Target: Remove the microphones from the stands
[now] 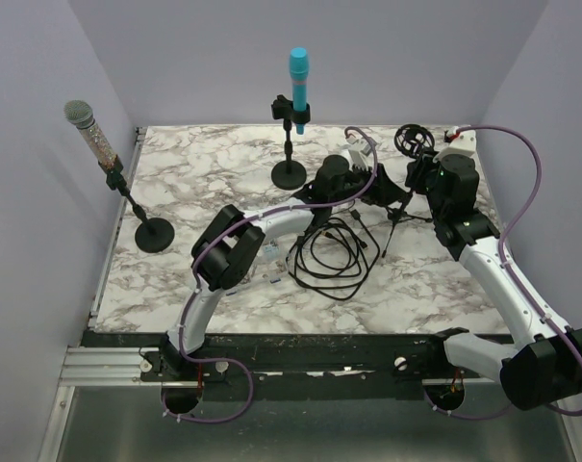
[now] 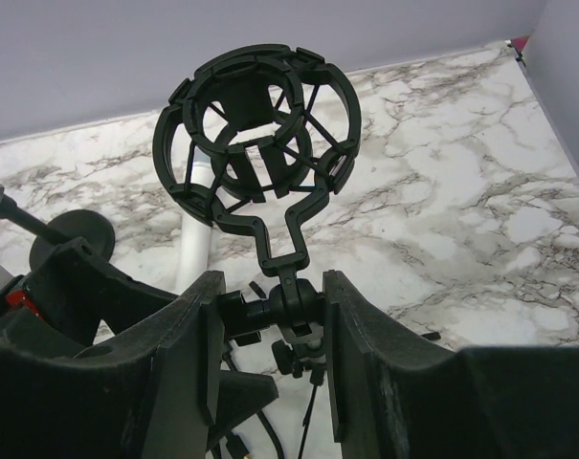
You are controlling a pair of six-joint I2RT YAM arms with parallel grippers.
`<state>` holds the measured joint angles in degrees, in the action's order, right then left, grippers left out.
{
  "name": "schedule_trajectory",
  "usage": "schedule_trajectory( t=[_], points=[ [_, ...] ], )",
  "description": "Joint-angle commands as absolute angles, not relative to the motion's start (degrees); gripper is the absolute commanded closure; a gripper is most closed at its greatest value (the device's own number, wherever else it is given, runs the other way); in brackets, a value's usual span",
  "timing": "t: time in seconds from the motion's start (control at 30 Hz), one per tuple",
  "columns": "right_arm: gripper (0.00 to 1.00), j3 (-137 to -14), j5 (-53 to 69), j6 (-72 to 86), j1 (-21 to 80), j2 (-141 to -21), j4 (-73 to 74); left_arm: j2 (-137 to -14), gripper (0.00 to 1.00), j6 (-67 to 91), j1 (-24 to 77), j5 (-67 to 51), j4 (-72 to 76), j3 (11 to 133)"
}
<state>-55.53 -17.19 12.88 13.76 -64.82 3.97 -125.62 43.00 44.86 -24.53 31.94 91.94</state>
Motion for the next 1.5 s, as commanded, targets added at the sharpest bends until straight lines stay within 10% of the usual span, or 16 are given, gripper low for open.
schedule_trajectory(
  t=[0.0,0.5,0.83,1.03,1.47],
  points=[
    [0.99,-53.7,-15.2,16.2,13.4,-65.6,5.7,-127.8,0.36,40.4,46.5,-25.6,30.9,96.2],
    [0.99,-53.7,-15.0,16.1,13.4,-65.4,5.6,-130.9,0.39,43.7,47.6,-23.2,25.1,99.1],
    [0.99,-53.6,-14.9,16.0,13.4,-65.5,5.4,-131.6,0.71,48.6,47.2,-22.6,16.0,103.0],
    [0.99,-53.4,-14.8,16.0,13.4,-65.7,5.2,-134.1,1.00,70.8,45.6,-30.9,17.9,106.0],
    [0.99,-52.6,-15.4,15.9,13.4,-65.6,5.0,-135.9,1.00,127.6,45.1,-35.8,38.1,97.7]
  ],
)
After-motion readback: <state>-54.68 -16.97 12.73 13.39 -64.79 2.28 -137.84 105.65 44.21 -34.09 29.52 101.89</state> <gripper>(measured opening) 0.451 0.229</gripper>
